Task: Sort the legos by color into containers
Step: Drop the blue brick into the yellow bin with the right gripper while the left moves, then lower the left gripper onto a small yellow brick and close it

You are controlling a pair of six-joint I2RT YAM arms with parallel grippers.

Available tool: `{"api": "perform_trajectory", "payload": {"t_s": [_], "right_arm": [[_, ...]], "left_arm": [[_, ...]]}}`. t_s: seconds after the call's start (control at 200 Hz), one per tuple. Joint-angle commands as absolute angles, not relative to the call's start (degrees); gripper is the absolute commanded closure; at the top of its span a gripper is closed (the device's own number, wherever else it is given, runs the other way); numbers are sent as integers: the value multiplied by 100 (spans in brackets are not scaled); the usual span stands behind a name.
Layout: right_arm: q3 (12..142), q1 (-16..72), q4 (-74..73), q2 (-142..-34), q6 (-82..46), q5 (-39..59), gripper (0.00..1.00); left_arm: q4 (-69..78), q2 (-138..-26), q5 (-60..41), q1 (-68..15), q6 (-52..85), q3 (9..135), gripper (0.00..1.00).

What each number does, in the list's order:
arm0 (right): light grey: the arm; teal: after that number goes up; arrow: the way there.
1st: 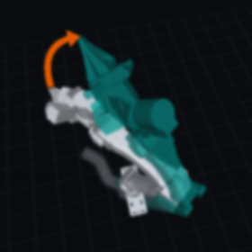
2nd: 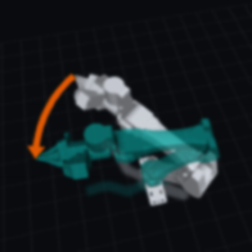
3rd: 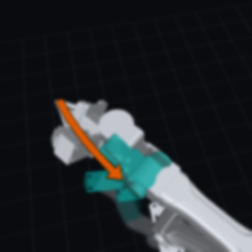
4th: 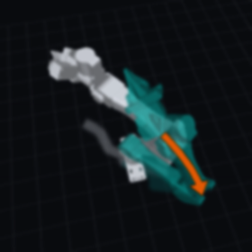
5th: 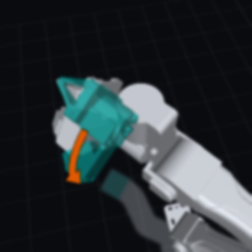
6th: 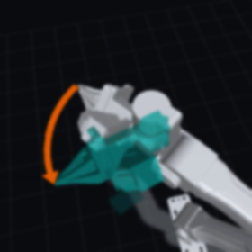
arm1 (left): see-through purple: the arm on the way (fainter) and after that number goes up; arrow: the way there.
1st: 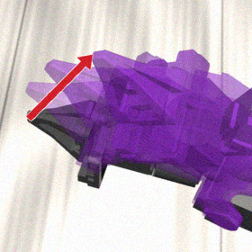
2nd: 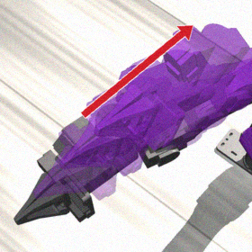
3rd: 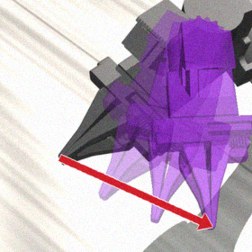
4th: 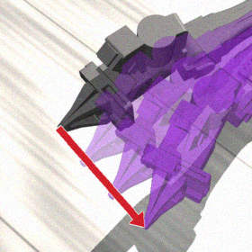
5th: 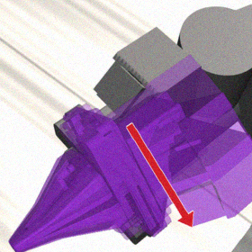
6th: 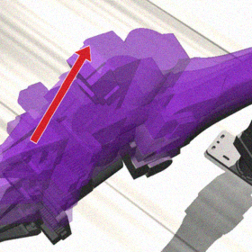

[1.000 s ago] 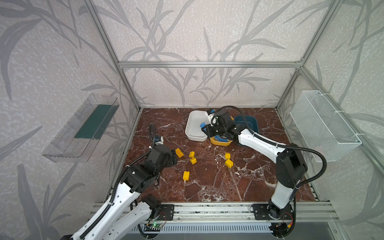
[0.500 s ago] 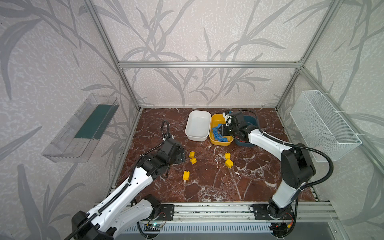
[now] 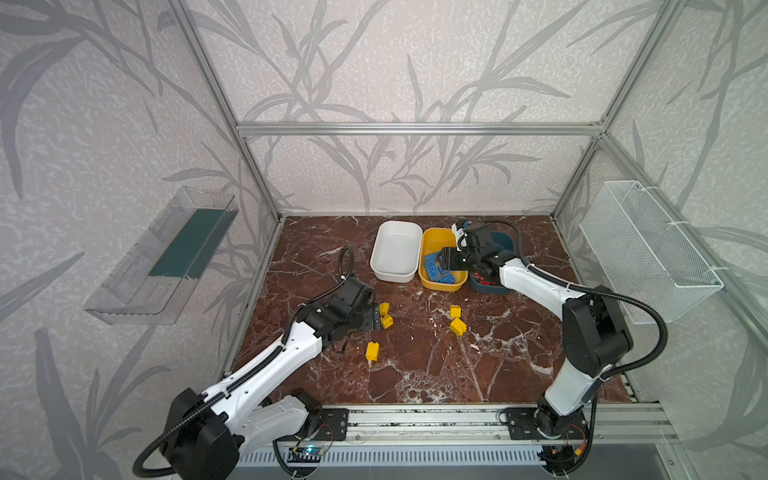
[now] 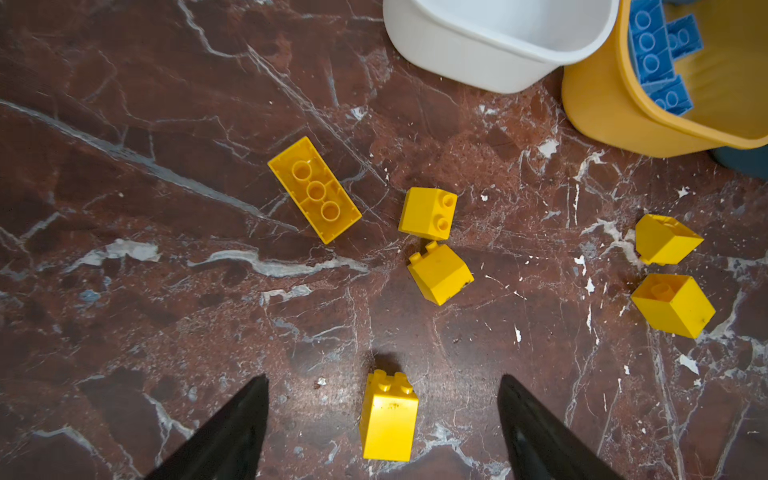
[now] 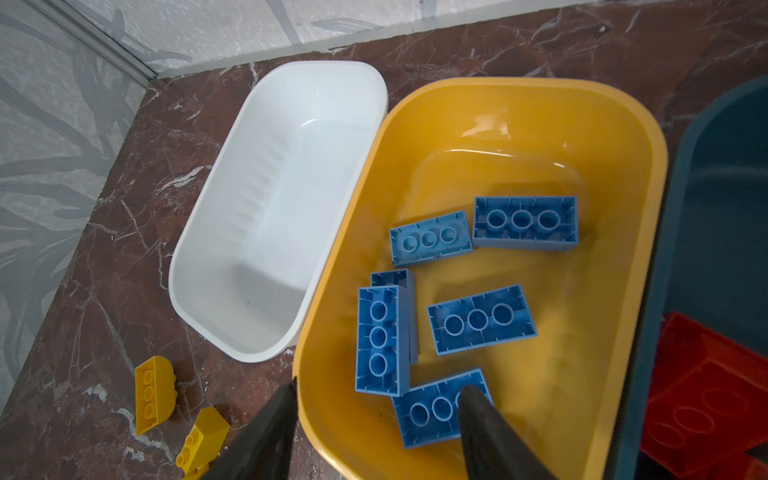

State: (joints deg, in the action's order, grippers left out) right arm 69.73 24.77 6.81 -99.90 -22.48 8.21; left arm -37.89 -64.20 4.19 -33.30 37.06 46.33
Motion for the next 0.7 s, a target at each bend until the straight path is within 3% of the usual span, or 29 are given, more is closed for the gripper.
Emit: {"api": "perform_trajectory", "payload": {"t_s": [0.0,0.185,0.695], "right_arm": [[6615,2451,473,-9502,-2248,756,36],[5846,2443,199,-8899,-2317,645,36],[4632,2444,148,-7569,-2257,512,35]], "left_arm": [[-3481,-6657,105,-3328,3686,4550,17],[-3038,-7181,-139,-3430,3718,4470,22],[-2716,-8976,279,-4078,4007,5165,19]]}}
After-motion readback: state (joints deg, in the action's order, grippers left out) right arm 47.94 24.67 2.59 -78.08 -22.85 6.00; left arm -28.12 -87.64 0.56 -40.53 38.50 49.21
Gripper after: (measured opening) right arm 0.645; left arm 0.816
